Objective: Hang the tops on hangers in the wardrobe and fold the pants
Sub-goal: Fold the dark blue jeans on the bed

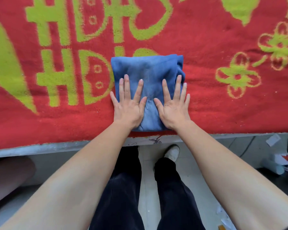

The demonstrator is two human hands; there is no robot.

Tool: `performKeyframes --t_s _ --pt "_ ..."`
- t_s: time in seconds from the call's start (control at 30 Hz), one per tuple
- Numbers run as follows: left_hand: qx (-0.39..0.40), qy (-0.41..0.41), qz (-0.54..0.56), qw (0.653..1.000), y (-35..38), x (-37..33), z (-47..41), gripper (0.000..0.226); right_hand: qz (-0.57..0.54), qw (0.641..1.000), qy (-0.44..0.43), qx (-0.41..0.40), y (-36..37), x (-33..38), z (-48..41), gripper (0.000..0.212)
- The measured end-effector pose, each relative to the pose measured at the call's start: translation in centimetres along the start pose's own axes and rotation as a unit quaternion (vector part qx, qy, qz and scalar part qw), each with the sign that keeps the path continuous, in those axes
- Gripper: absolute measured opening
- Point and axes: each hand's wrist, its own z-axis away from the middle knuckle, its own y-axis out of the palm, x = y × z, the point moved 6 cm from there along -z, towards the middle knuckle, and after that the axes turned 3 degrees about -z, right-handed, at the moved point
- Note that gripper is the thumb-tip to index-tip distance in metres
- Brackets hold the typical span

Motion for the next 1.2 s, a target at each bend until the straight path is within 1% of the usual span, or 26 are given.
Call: performKeyframes --t_s 0.07,0.17,0.23,0.3,0.33,0.37,0.4,0.43,0.47,0.5,0.57,0.6,0.63,0.7,0.73,0.77,0.8,0.87,0.93,1.0,1.03,1.07,1.1,1.17,1.2 --pt "-0.016 0.009 -0.005 1.0 1.2 0.1 -1.1 0.061 -0.007 1.0 0.001 0.001 1.0 -0.4 -1.4 0.075" --pt "0.012 0.022 -0.003 1.0 2.5 0.3 -1.2 0.062 -0.025 1.0 0.003 0.018 2.0 -0.9 -1.4 0.075" --pt "0.037 0.019 0.0 0.999 2.6 0.5 -0.3 0.063 -0.091 0.996 -0.019 0.009 1.6 -0.7 -0.4 0.076" --pt "0.048 0.021 0.007 0.999 1.8 0.6 -0.2 0.063 -0.173 0.984 -0.03 -0.036 0.3 -0.4 0.2 0.087" --pt "0.051 0.026 0.01 0.998 1.3 0.6 -0.4 0.063 -0.214 0.975 -0.009 -0.057 -0.4 -0.6 0.2 0.096" --pt "0.056 0.031 0.014 0.998 0.9 0.7 -0.5 0.064 -0.263 0.962 0.039 -0.067 -0.7 -1.0 0.4 0.108" --pt "0.061 0.035 0.017 0.997 0.7 0.8 -0.7 0.064 -0.321 0.939 0.11 -0.057 -0.6 -1.7 0.4 0.121" --pt "0.067 0.038 0.018 0.997 0.4 0.9 -0.5 0.064 -0.38 0.906 0.186 -0.033 -0.1 -2.4 0.8 0.13" --pt "0.072 0.038 0.021 0.996 0.3 1.1 -0.2 0.064 -0.424 0.875 0.233 -0.001 0.3 -2.9 1.1 0.132" --pt "0.073 0.037 0.027 0.996 0.2 1.1 0.0 0.064 -0.448 0.858 0.248 0.034 0.6 -3.2 1.2 0.127" --pt "0.065 0.036 0.045 0.996 -0.3 0.8 0.2 0.064 -0.451 0.854 0.244 0.08 0.1 -3.4 0.8 0.111" --pt "0.056 0.038 0.058 0.996 -0.8 0.6 0.1 0.065 -0.448 0.857 0.239 0.085 -0.4 -3.3 0.4 0.111" --pt "0.042 0.042 0.069 0.996 -1.4 0.4 -0.1 0.067 -0.435 0.865 0.236 0.082 -1.0 -3.4 -0.1 0.118" --pt "0.0 0.056 0.079 0.995 -3.2 0.7 -1.2 0.077 -0.363 0.905 0.21 0.068 -2.7 -3.4 -1.7 0.137" --pt "-0.016 0.068 0.08 0.994 -4.2 1.1 -2.2 0.088 -0.317 0.929 0.18 0.068 -3.9 -3.1 -2.9 0.144" --pt "-0.014 0.082 0.08 0.993 -5.1 1.5 -3.5 0.101 -0.281 0.945 0.146 0.076 -5.1 -2.6 -4.3 0.149" --pt "0.01 0.095 0.08 0.992 -5.9 1.9 -5.1 0.114 -0.255 0.956 0.113 0.087 -6.4 -2.1 -5.9 0.151" --pt "0.105 0.101 0.078 0.986 -6.8 2.5 -8.8 0.137 -0.192 0.974 0.058 0.106 -8.8 -0.9 -9.0 0.155" --pt "0.213 0.101 0.059 0.97 -7.4 2.9 -12.2 0.148 -0.085 0.986 0.002 0.142 -10.4 0.8 -11.9 0.161" --pt "0.288 0.107 0.037 0.951 -7.8 2.6 -14.1 0.155 0.005 0.977 -0.031 0.212 -10.6 2.5 -13.9 0.165" --pt "0.302 0.112 0.016 0.947 -7.9 2.3 -14.7 0.152 0.036 0.965 -0.033 0.256 -10.3 3.1 -14.5 0.164" --pt "0.303 0.115 -0.013 0.946 -7.9 2.0 -14.9 0.143 0.067 0.952 -0.029 0.298 -9.8 3.7 -14.8 0.161" --pt "0.298 0.117 -0.039 0.947 -7.6 1.6 -14.9 0.128 0.099 0.939 -0.025 0.329 -9.3 4.1 -14.9 0.155" --pt "0.289 0.115 -0.054 0.949 -6.8 1.1 -14.5 0.1 0.158 0.923 -0.024 0.35 -8.6 4.8 -14.7 0.135" --pt "0.283 0.11 -0.051 0.951 -6.5 1.0 -14.0 0.091 0.175 0.921 -0.024 0.347 -8.3 5.1 -14.4 0.121"
